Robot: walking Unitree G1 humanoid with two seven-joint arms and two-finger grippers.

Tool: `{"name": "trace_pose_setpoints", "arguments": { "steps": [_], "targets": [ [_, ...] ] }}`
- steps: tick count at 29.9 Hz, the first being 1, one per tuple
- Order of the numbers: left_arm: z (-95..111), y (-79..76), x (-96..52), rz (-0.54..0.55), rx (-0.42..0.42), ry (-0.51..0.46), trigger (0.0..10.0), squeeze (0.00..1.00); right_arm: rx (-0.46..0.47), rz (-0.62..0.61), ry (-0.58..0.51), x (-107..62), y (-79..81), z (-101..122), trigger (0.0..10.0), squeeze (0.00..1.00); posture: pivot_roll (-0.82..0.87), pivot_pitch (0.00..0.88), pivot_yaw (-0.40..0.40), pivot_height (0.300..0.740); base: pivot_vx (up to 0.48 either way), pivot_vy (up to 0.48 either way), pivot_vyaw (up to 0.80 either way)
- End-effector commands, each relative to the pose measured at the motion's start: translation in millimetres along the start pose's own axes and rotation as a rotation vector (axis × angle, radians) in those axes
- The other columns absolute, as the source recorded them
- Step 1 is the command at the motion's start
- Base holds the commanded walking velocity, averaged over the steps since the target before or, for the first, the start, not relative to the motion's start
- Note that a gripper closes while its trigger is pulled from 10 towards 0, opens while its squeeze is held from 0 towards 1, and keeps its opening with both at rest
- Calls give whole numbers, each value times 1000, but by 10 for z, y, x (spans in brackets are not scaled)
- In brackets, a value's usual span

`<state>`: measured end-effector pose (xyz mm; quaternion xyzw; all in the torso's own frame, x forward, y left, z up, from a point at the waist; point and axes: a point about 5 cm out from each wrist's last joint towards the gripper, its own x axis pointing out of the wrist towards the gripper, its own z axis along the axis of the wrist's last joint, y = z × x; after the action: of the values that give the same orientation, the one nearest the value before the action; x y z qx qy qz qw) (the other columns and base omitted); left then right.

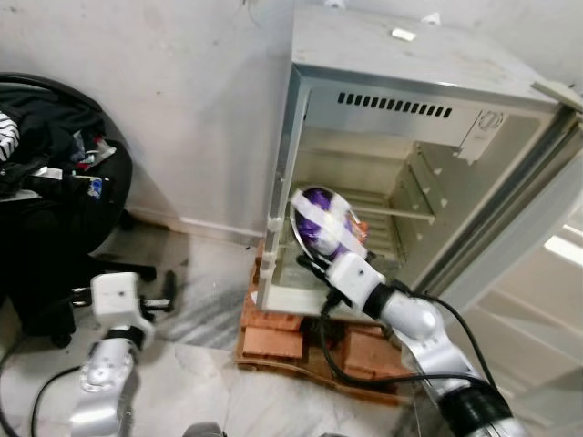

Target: Restocking fridge

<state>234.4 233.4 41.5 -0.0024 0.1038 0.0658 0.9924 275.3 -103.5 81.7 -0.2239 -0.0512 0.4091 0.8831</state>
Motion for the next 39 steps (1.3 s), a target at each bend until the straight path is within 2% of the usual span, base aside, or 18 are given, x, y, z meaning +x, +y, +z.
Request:
{"name": "trace_pose_setpoints", "arguments": {
  "steps": [1,5,8,13,39],
  "targets": [
    [15,-75,14,-35,-1,-6,10000,0,-12,-35,36,-86,-72,-58,10000,0,80,0,-73,740,0,0,0],
    [12,-88,-25,-66,12,-18,10000,0,17,-58,14,-144,-62,-53,10000,0,73,0,-68,740,0,0,0],
    [2,-77,-72,-55,9,-19,10000,0,23,-112,53,-220,-76,-121,10000,0,71,0,-66,740,91,0,0],
    [5,-81,-96,-57,11,-27,10000,0,33,-109,75,-280,-40,-171,10000,0,69,0,-68,740,326,0,0],
    [-18,-111,-110,-66,7,-8,10000,0,17,-45,93,-285,-3,-195,10000,0,70,0,-74,740,336,0,0]
  ]
}}
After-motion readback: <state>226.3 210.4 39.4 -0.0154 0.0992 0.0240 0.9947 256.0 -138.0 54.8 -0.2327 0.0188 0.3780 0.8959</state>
